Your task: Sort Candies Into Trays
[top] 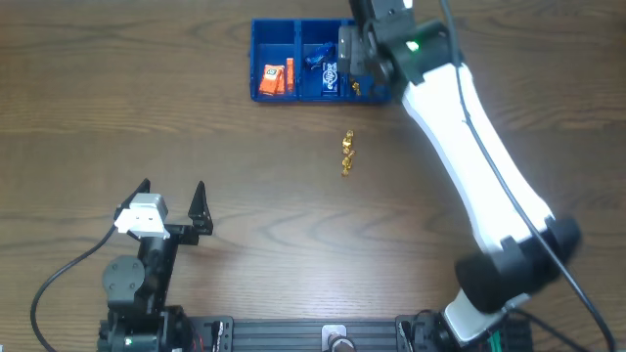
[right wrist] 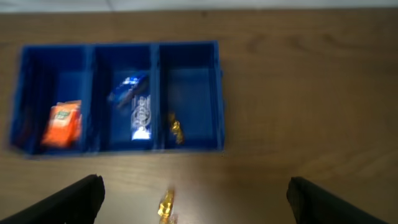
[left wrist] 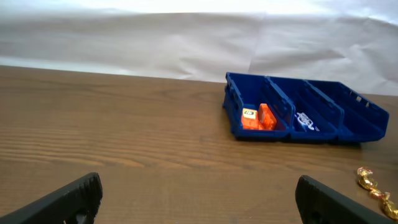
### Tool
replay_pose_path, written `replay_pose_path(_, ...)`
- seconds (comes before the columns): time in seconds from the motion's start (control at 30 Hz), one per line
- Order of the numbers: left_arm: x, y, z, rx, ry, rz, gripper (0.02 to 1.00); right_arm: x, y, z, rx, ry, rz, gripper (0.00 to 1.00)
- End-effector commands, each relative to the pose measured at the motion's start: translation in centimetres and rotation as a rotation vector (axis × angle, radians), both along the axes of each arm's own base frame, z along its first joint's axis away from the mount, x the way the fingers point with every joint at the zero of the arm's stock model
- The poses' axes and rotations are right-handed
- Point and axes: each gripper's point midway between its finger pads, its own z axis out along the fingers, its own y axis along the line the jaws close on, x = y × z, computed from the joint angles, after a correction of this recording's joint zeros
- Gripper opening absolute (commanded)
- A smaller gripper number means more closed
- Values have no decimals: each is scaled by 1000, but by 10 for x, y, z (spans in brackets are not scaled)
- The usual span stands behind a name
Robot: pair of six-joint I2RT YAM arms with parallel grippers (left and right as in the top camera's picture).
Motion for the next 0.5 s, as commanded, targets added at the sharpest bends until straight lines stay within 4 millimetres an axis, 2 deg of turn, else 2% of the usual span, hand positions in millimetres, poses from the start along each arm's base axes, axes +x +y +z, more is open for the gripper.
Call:
replay_pose_path(0.03, -1, -2, -16, -3, 45, -14, 996, -49, 24, -62, 22, 235, -9, 965)
replay_pose_path(0.13, -1, -2, -16, -2, 45, -14, 998, -78, 30, -132, 15, 367, -18, 961)
replay_pose_path(0.17, -1, -2, -16, -2, 45, -14, 998, -88, 37, -161, 34, 402, 6, 961)
replay_pose_path(0.27, -1, -2, -16, -3, 45, -14, 1000, -103, 39, -199, 54, 434, -10, 950)
replay_pose_path(0.5, -1, -2, -16, -2, 45, -14, 998, -102, 39, -244, 36, 469, -25, 904)
